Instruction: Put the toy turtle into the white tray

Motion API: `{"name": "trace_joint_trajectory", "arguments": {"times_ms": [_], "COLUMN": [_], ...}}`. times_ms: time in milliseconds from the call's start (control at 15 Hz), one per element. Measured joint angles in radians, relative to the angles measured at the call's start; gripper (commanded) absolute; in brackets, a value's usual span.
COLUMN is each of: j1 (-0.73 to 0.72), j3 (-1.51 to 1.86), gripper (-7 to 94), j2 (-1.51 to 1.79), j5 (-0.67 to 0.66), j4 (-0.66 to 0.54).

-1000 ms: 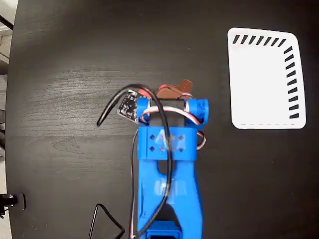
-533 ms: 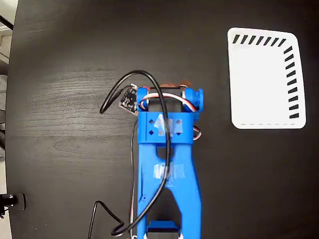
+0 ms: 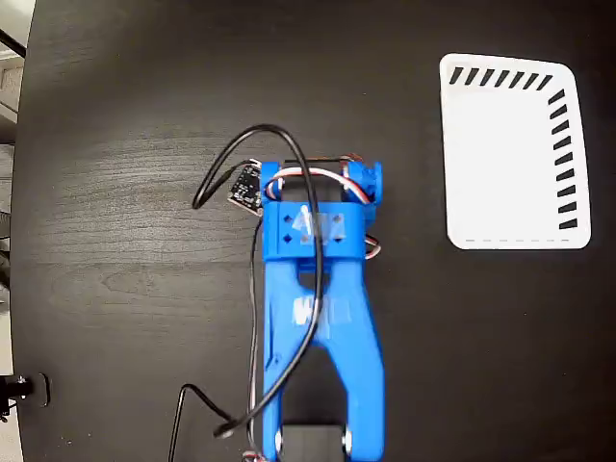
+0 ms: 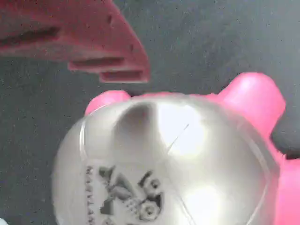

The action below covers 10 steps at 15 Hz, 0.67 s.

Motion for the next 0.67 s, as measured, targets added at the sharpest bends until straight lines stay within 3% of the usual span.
{"name": "trace_joint_trajectory", "arguments": {"times_ms": [467, 667], "j1": [-0.002, -0.002], "j3": [0.000, -0.002], "gripper": [64, 56], "j2": [-0.066, -0.071], "j5": [0.000, 0.000], "j4": [-0.021, -0.021]}}
